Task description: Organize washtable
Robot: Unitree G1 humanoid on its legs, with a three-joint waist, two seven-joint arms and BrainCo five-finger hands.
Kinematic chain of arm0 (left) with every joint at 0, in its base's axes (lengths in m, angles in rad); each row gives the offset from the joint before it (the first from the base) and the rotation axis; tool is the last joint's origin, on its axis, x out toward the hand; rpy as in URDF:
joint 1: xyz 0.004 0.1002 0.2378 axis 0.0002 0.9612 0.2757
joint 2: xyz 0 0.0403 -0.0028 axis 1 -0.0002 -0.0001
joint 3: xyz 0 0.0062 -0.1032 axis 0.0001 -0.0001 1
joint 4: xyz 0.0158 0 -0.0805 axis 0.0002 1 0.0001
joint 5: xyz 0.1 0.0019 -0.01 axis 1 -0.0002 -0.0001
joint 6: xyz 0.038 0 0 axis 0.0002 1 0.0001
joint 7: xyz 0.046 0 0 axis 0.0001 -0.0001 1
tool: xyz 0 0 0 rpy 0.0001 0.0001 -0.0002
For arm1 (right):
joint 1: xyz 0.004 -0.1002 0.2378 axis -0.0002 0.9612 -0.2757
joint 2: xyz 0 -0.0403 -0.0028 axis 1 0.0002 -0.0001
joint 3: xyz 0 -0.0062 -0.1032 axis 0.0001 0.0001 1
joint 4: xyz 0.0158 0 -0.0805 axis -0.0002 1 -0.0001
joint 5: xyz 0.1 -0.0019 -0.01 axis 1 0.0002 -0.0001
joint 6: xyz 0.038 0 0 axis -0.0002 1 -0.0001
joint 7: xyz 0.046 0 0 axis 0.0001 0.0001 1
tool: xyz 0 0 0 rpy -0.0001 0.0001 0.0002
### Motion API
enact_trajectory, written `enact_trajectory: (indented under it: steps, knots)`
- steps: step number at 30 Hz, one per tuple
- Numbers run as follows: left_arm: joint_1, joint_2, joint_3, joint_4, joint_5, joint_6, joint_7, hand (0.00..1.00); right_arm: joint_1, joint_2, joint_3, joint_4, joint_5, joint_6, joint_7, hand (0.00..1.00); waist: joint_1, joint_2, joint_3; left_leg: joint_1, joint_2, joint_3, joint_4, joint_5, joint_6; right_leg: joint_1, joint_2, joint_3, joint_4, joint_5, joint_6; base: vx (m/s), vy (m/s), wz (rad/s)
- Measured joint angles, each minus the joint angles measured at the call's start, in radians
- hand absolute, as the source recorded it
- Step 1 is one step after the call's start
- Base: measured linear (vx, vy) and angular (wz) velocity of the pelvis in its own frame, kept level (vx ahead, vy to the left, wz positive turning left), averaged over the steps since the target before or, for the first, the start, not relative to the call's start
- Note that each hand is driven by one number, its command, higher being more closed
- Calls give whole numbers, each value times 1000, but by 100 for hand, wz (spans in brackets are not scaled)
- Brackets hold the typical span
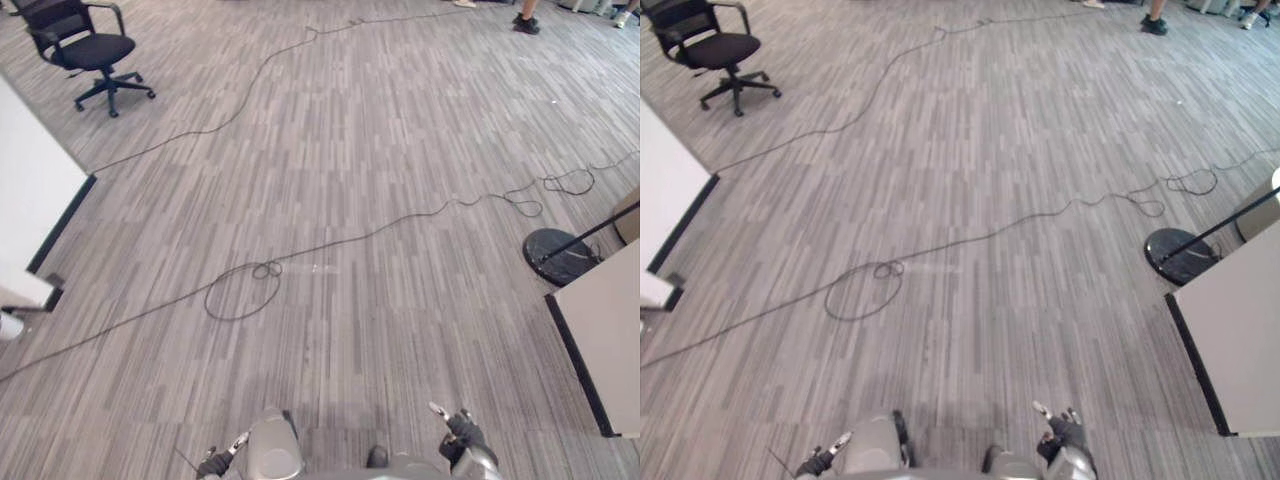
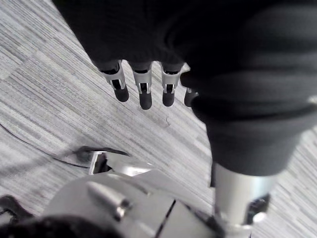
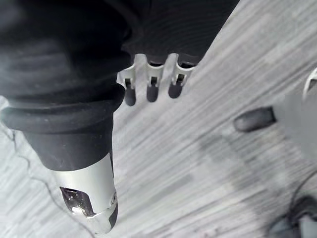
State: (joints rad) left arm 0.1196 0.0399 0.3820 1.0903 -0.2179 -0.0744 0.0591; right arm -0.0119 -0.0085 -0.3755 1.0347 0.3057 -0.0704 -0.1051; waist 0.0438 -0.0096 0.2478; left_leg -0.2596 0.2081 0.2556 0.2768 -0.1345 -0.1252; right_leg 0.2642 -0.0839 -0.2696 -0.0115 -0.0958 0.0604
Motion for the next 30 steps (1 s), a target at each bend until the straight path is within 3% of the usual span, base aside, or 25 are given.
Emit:
enact_trajectory:
  steps: [1,2,3,4,5,7,8,9,11,12,13,14,15,16,18,19,20,22,23,24,26,27,28,29,30]
  knots:
    - [6,-2,-7,1,-1,0,-5,0,-3,-1,2,3,0,0,-1,0,18,6,-2,-8,-2,-19,-55,125,-3,40,-7,26,-18,-33,18,676,317,-50]
    - [7,2,-10,-2,-5,0,-11,0,-2,11,12,5,0,1,-3,0,30,-10,-11,-14,-18,-14,-2,176,23,50,-28,45,-16,-60,11,670,318,-50]
    - [7,11,-18,-5,-6,-1,-11,0,0,18,24,11,-1,1,-1,0,28,-27,-15,-35,-21,-8,38,158,49,44,-39,50,-9,-62,7,560,246,-27]
    - [-4,22,-20,-3,-7,-2,-14,0,-5,30,34,13,-1,2,1,0,25,-44,-18,-75,-20,-8,118,108,101,34,-51,54,12,-35,14,454,215,-8]
    - [-10,24,-17,-1,-7,0,-13,0,-5,35,36,14,-2,3,0,0,28,-49,-19,-80,-21,-7,144,93,113,24,-64,57,35,-24,27,568,288,-10]
    - [-5,38,-4,9,-7,9,-12,0,8,48,33,24,-4,3,0,0,24,-84,-26,0,-63,48,152,50,166,-28,-140,106,234,2,70,537,284,-14]
    - [-3,39,-5,9,-7,12,-12,0,11,47,31,30,-4,2,0,0,25,-85,-27,27,-75,55,153,33,168,-49,-155,120,315,13,87,561,312,-27]
    - [0,41,-9,8,-6,13,-13,0,21,46,29,40,-4,4,1,0,23,-85,-28,119,-104,80,139,-40,176,-151,-207,168,595,99,91,426,253,-22]
    - [-2,50,-22,6,-5,13,-13,0,26,46,20,40,-5,5,3,0,7,-87,-23,178,-130,85,114,-85,184,-225,-246,183,778,201,85,363,190,-10]
    - [-3,56,-29,5,-5,16,-13,0,25,47,13,43,-9,10,5,0,-2,-88,-19,228,-149,83,88,-107,190,-287,-258,193,911,156,84,466,153,-9]
    - [-4,62,-41,6,10,22,-12,0,33,38,10,39,-19,12,5,0,-17,-81,-18,326,-159,82,21,-114,188,-371,-245,157,1037,39,38,470,134,-4]
    - [-2,64,-54,6,18,22,-12,0,37,36,10,38,-24,12,5,0,-27,-75,-16,365,-158,79,-10,-114,187,-396,-234,123,1048,-1,25,471,121,8]
    - [-3,69,-78,6,24,21,-13,0,41,37,7,24,-22,10,8,0,-33,-67,-14,429,-158,80,-64,-102,173,-449,-215,46,1010,-69,10,396,79,24]
    - [-18,74,-101,6,34,21,-14,0,51,36,7,7,-24,9,12,0,-36,-64,-12,468,-158,78,-97,-102,172,-492,-191,-22,892,-98,2,388,53,28]
    - [-39,74,-118,6,42,20,-13,0,53,33,8,-3,-23,8,19,0,-42,-59,-11,511,-158,58,-128,-103,169,-534,-154,-76,667,-89,-4,391,-30,47]
    - [-56,66,-119,5,59,18,-13,0,47,32,11,-5,-23,8,18,0,-55,-56,-9,529,-157,44,-155,-104,167,-543,-121,-92,420,-34,8,565,-96,84]
    - [-61,52,-123,4,72,14,-12,0,44,32,11,-7,-22,8,19,0,-66,-53,-8,562,-158,42,-185,-115,140,-543,-103,-93,222,43,15,564,-112,78]
    - [-53,39,-107,-1,77,4,-12,0,53,32,8,-20,-22,8,19,0,-69,-51,-8,652,-158,16,-211,-164,91,-542,-94,-79,153,61,5,617,-182,59]
    - [-49,33,-101,2,83,2,-12,0,60,28,-2,-31,-20,9,22,0,-74,-38,-9,687,-144,-1,-204,-195,77,-542,-83,-62,192,125,-32,605,-199,42]
    - [-43,22,-98,3,84,2,-13,0,60,21,-7,-34,-20,8,22,0,-77,-20,-17,699,-129,-8,-192,-204,66,-552,-72,-59,241,142,-43,470,-165,21]
    - [-33,3,-65,5,82,-3,-14,0,60,22,-33,-37,-20,5,22,0,-72,6,-24,626,-76,-14,33,-206,59,-563,-65,-62,338,147,-54,507,-246,7]
    - [-29,-13,-40,1,82,-2,-13,0,60,15,-57,-43,-19,7,21,0,-77,29,-27,524,-3,-28,300,-163,18,-526,-37,-91,343,139,-85,559,-311,-9]
    - [-22,-26,-24,2,77,-1,-12,0,60,-3,-49,-44,-19,7,20,0,-70,75,-19,407,95,-41,567,-64,-1,-479,19,-88,314,110,-99,572,-262,-22]
    - [-18,-33,-24,5,71,0,-12,0,58,-15,-43,-41,-19,8,19,0,-64,96,-17,356,140,-36,682,-65,-1,-450,47,-86,293,103,-106,687,-172,-46]
    - [-14,-30,-19,7,62,0,-13,0,56,-23,-37,-31,-19,11,16,0,-54,101,-7,286,188,-2,807,-80,22,-386,75,-72,256,99,-112,560,-104,-43]
